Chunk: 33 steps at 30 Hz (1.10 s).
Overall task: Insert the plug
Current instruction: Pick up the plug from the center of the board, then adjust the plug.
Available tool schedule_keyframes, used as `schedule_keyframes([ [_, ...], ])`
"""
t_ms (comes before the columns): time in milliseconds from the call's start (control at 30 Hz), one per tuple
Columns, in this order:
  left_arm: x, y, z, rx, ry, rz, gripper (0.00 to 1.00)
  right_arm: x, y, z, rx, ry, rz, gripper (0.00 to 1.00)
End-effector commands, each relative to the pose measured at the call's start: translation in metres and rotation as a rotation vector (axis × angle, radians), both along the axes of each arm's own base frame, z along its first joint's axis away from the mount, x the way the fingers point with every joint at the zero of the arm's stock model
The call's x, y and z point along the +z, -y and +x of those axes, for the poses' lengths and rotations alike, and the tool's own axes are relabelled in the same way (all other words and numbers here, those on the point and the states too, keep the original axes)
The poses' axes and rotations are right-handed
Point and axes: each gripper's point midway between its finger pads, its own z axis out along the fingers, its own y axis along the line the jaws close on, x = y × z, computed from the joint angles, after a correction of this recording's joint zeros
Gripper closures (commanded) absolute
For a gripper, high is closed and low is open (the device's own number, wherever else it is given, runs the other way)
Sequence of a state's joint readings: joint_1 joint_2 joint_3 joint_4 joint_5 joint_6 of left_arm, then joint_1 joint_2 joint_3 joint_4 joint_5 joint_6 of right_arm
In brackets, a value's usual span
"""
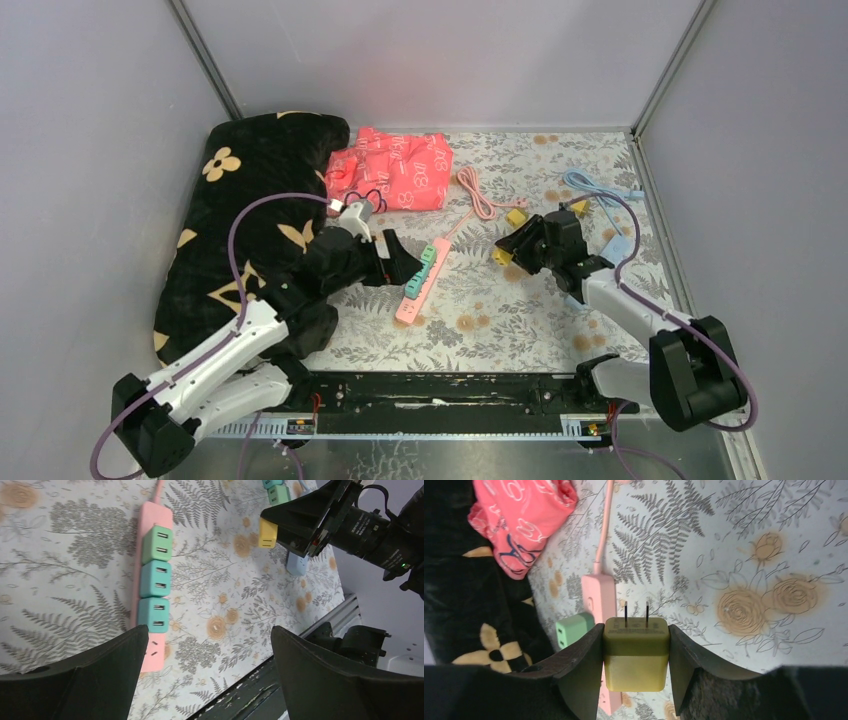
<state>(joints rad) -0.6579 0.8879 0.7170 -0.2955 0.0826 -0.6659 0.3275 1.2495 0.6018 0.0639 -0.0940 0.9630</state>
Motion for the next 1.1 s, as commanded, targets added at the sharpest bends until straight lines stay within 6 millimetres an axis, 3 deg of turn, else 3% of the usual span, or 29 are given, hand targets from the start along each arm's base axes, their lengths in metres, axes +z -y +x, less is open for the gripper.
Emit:
schedule_keyframes([
  [0, 0.019, 0.025, 0.013, 0.038, 0.064, -0.104, 0.00, 0.033, -0.018, 0.001, -0.002, 0.090, 0.148, 0.80],
  [300, 0.026, 0.062, 0.008, 0.011, 0.100, -0.157, 0.00, 0.053, -0.033, -0.013, -0.034, 0.121, 0.301, 0.82],
  [633, 0.012, 0.098, 0.010, -0.020, 0.112, -0.116, 0.00, 0.069, -0.052, -0.022, -0.049, 0.134, 0.384, 0.82],
  [867, 0.008, 0.112, 0.015, -0.032, 0.137, -0.102, 0.00, 0.077, -0.075, -0.030, -0.008, 0.139, 0.407, 0.82],
  [1067, -0.005, 0.114, 0.020, -0.005, 0.139, -0.080, 0.03, 0.080, -0.096, -0.035, 0.012, 0.137, 0.426, 0.82],
])
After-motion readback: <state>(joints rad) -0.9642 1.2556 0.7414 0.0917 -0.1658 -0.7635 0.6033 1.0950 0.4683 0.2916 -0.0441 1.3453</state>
